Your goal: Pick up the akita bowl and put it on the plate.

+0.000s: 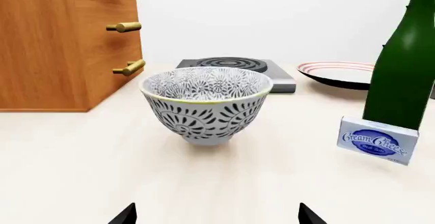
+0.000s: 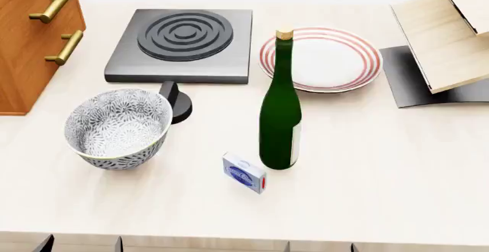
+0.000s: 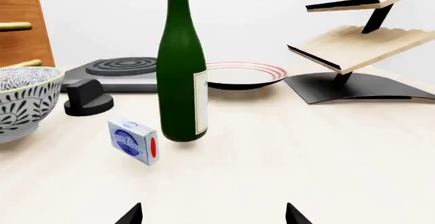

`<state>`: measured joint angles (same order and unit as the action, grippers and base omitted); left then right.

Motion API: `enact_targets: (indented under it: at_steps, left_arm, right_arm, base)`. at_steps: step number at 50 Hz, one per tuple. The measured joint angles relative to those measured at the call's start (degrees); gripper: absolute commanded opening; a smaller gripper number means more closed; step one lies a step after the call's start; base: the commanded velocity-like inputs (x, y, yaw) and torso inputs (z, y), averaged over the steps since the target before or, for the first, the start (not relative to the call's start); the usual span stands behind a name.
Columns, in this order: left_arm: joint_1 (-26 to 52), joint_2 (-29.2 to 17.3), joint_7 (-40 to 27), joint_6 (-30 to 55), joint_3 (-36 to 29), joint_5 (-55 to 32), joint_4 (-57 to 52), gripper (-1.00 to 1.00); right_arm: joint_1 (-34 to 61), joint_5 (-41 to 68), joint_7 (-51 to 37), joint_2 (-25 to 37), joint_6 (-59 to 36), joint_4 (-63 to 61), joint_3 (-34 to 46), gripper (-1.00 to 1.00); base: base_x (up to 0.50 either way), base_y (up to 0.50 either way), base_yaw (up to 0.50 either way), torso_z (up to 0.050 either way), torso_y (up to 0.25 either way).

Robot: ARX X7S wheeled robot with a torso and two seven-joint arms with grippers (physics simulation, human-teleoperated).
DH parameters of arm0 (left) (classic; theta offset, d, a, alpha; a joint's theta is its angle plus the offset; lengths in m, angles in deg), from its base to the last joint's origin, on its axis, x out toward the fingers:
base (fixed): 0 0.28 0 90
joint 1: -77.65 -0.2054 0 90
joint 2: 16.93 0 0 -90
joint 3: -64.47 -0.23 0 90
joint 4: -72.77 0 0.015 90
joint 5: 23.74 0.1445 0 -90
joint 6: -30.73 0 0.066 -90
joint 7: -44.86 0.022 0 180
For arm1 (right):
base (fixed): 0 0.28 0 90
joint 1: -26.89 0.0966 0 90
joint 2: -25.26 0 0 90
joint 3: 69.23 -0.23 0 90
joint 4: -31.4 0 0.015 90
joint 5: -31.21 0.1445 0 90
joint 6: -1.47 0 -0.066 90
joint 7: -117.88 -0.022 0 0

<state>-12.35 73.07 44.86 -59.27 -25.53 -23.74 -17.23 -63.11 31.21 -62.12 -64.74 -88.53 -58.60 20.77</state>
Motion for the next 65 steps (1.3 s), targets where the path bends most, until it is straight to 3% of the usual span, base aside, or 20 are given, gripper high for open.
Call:
enact_targets:
  at_steps: [17, 30, 37, 45, 65]
  left_arm:
    - [-0.82, -1.98, -1.95, -0.98, -1.91, -1.37, -0.9, 1.0]
    - [-2.98, -3.26, -4.46, -7.13, -2.86, -1.64, 0.15, 1.0]
    - [-16.7, -5.05, -6.2, -13.5, -1.0, -2.5, -11.23, 1.0]
    - [-26.57, -7.21, -8.04, -13.19, 1.21, -4.49, -25.4, 1.0]
    - [-35.12, -10.39, -11.01, -13.31, 5.92, -7.81, -42.33, 1.0]
  right_arm:
    - [0.49, 0.89, -3.19, 1.94, 0.76, 0.7, 2.94, 1.0]
    - [0.91, 1.26, -5.69, 3.26, 0.18, -1.62, 4.66, 1.0]
    - [1.63, 1.83, -6.92, 3.96, -2.53, -6.41, 4.91, 1.0]
    - [2.78, 2.57, -8.29, 4.61, -6.15, -12.53, 4.93, 1.0]
    - [4.1, 5.25, -10.67, 6.37, -10.43, -19.56, 3.99, 1.0]
  base:
    - [0.0, 0.0, 0.0, 0.0, 0.0]
    - [0.0, 0.0, 0.0, 0.0, 0.0]
    - [0.0, 0.0, 0.0, 0.0, 0.0]
    - [0.0, 0.0, 0.0, 0.0, 0.0]
    - [0.0, 0.0, 0.0, 0.0, 0.0]
